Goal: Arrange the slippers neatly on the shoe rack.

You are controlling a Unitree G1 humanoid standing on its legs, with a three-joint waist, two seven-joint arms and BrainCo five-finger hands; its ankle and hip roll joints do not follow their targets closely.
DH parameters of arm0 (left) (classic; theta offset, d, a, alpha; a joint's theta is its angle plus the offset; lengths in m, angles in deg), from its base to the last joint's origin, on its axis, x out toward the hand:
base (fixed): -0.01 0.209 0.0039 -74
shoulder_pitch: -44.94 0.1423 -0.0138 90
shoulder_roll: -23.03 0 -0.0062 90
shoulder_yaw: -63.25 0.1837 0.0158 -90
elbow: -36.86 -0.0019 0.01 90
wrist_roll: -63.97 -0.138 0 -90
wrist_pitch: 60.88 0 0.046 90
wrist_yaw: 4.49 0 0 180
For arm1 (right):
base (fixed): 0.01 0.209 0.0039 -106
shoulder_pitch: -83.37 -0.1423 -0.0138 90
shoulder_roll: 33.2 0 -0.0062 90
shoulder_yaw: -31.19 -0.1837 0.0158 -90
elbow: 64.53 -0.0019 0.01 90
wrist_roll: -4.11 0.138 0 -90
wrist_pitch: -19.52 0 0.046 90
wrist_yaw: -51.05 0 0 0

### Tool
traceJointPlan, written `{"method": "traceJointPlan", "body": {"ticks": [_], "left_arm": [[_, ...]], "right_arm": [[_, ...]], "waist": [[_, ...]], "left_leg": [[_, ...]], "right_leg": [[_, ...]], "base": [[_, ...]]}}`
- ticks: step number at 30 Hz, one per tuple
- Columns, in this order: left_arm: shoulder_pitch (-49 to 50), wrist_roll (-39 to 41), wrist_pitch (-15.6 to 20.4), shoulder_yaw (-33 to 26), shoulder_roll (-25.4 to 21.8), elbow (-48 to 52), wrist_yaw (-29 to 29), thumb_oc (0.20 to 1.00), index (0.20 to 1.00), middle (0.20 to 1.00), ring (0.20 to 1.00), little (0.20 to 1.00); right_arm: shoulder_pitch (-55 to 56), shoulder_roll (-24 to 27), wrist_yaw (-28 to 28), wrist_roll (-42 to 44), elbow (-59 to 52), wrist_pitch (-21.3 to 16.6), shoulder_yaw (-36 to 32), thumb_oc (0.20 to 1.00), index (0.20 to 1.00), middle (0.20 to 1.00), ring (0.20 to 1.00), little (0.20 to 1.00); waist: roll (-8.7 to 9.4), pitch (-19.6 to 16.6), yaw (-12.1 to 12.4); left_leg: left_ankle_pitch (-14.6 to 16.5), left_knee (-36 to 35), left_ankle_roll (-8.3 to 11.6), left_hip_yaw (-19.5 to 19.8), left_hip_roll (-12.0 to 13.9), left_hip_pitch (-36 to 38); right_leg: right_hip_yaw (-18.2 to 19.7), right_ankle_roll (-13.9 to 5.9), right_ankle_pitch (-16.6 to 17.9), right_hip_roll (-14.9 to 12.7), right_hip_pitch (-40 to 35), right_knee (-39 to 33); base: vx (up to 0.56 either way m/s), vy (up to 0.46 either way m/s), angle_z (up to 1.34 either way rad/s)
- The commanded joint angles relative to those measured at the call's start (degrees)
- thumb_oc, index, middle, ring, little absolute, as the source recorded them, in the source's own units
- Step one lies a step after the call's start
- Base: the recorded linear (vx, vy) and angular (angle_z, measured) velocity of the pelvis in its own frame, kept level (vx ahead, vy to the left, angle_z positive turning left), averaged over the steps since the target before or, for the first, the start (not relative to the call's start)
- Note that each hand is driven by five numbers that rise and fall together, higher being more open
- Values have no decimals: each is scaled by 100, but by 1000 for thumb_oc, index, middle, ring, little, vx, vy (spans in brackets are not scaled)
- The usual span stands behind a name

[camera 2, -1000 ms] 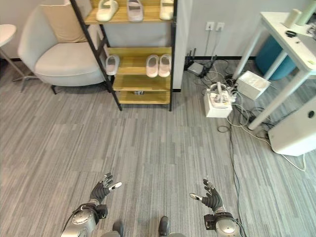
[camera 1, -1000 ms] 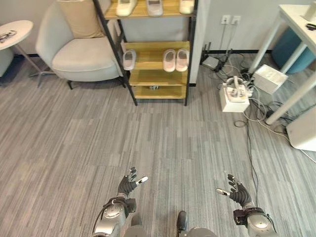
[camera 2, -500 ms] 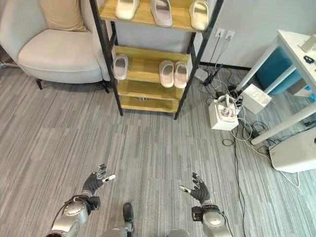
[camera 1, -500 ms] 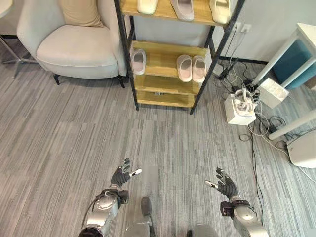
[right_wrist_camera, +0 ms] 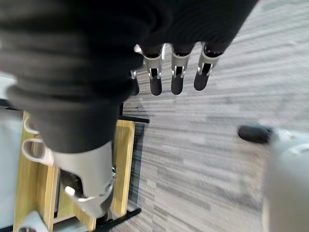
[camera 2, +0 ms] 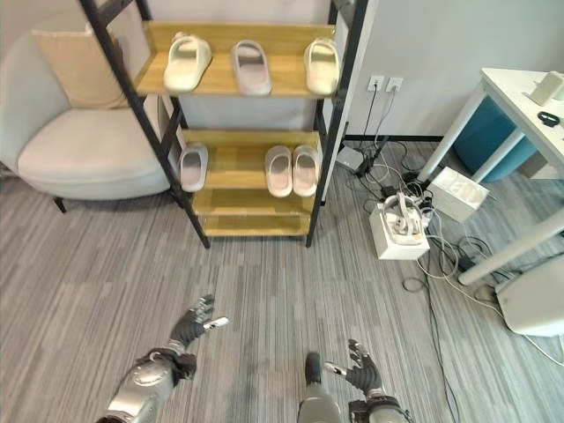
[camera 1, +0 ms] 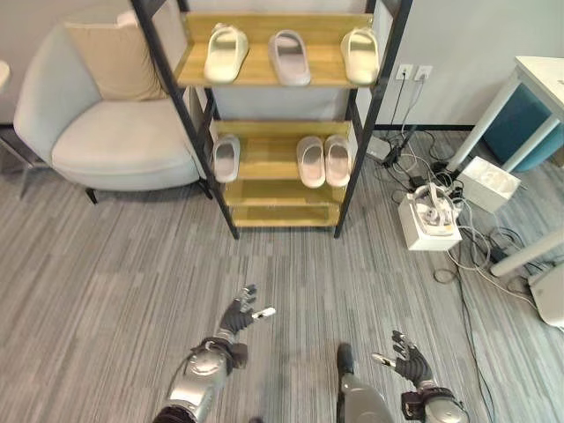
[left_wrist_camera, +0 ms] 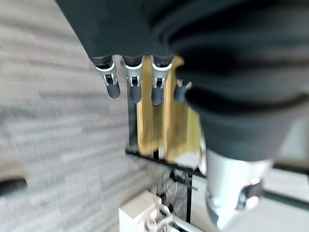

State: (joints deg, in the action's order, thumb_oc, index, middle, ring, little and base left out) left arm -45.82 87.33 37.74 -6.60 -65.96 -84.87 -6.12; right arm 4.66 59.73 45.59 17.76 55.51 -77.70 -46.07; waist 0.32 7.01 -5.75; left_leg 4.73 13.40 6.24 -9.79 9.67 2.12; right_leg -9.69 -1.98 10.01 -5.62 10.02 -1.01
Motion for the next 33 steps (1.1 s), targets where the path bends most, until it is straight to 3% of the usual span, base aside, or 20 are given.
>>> {"method": "traceJointPlan", "body": {"ticks": [1,2,4,5,7,9,14,15,18,20,23,26,28,30,33], "left_arm": [[-352,230,261,-146,-104,279,33,1000,1000,1000,1000,1000],[-281,344,210,-219,-66,221,-19,1000,1000,1000,1000,1000],[-249,340,196,-231,-47,167,-30,1000,1000,1000,1000,1000],[-185,355,184,-255,-23,144,-57,1000,1000,1000,1000,1000],[-171,339,166,-260,-24,154,-112,1000,1000,1000,1000,1000],[-149,308,181,-293,-74,225,-145,1000,1000,1000,1000,1000],[50,307,182,-402,-133,391,-111,1000,1000,1000,1000,1000],[147,292,157,-428,-226,463,-63,1000,1000,1000,1000,1000],[155,277,139,-435,-302,476,-39,1000,1000,1000,1000,1000],[95,257,140,-421,-395,505,-47,1000,1000,1000,1000,1000],[79,216,128,-431,-426,512,-43,1000,1000,1000,1000,1000],[69,227,136,-455,-406,496,-37,1000,1000,1000,1000,1000],[25,250,157,-427,-397,487,-36,1000,1000,1000,1000,1000],[-13,282,171,-427,-368,498,-48,1000,1000,1000,1000,1000],[75,273,177,-463,-320,490,1,1000,1000,1000,1000,1000]], "right_arm": [[-101,307,35,183,-296,-291,-177,1000,1000,1000,1000,1000],[-127,351,7,220,-267,-252,-232,1000,1000,1000,1000,1000],[-148,371,9,236,-216,-246,-245,1000,1000,1000,1000,1000],[-179,382,-51,277,-166,-248,-300,1000,1000,1000,1000,1000],[-209,384,-132,294,-146,-264,-313,1000,1000,1000,1000,1000],[-217,337,-213,265,-153,-206,-333,1000,1000,1000,1000,1000],[-191,243,-118,165,-178,-176,-329,1000,1000,1000,1000,1000],[-273,108,-36,112,-193,-113,-246,1000,1000,1000,1000,1000],[-286,67,8,87,-200,-104,-186,1000,1000,1000,1000,1000],[-366,-16,43,115,-141,-96,-122,1000,1000,1000,1000,1000],[-360,-86,56,128,-82,-96,-104,1000,1000,1000,1000,1000],[-305,-94,72,149,-79,-93,-118,1000,1000,1000,1000,1000],[-343,-74,42,199,-74,-108,-121,1000,1000,1000,1000,1000],[-348,-82,5,187,-82,-103,-122,1000,1000,1000,1000,1000],[-230,-42,46,163,-129,-129,-156,1000,1000,1000,1000,1000]], "waist": [[140,211,43],[292,288,188],[323,304,240],[302,307,338],[224,319,461],[222,289,555],[217,108,602],[378,48,658],[502,52,674],[497,104,631],[448,120,611],[352,120,530],[303,167,472],[329,218,422],[341,138,422]], "left_leg": [[-823,433,113,406,279,-12],[-503,407,-29,485,90,-570],[-345,181,-60,370,65,-669],[-425,-403,-39,240,80,-911],[-943,-1117,88,202,149,-1284],[-1132,-1679,144,51,177,-1584],[-1238,-1636,89,105,47,-1460],[-958,-1297,-106,89,-185,-1385],[-745,-1174,-254,27,-341,-1275],[-518,-1180,-457,-29,-460,-1066],[-429,-1236,-521,-30,-482,-908],[-366,-1394,-497,2,-532,-600],[-317,-1455,-437,5,-533,-437],[-264,-1438,-368,45,-546,-265],[-254,-1428,-284,36,-491,-155]], "right_leg": [[77,-463,-1019,-109,-292,289],[122,-409,-1259,-137,-645,238],[106,-420,-1349,-158,-766,220],[47,-444,-1512,-141,-964,206],[-9,-468,-1649,-54,-1158,202],[-67,-557,-1837,-95,-1535,170],[30,-701,-1855,-227,-1715,265],[289,-827,-1632,-443,-1638,679],[432,-924,-1246,-542,-1441,1126],[527,-997,-690,-590,-978,1955],[509,-1003,-610,-543,-757,2238],[343,-892,-945,-440,-559,1818],[156,-833,-1202,-392,-437,1098],[133,-877,-1165,-322,-506,484],[276,-799,-1184,-204,-731,253]], "base": [[507,-252,-47],[300,-86,-25],[355,2,16],[389,116,3],[377,145,5],[475,256,14],[309,236,-18],[391,371,-50],[223,226,-26],[184,228,22],[157,126,39],[210,44,18],[167,-56,12],[122,-134,12],[71,-159,38]]}}
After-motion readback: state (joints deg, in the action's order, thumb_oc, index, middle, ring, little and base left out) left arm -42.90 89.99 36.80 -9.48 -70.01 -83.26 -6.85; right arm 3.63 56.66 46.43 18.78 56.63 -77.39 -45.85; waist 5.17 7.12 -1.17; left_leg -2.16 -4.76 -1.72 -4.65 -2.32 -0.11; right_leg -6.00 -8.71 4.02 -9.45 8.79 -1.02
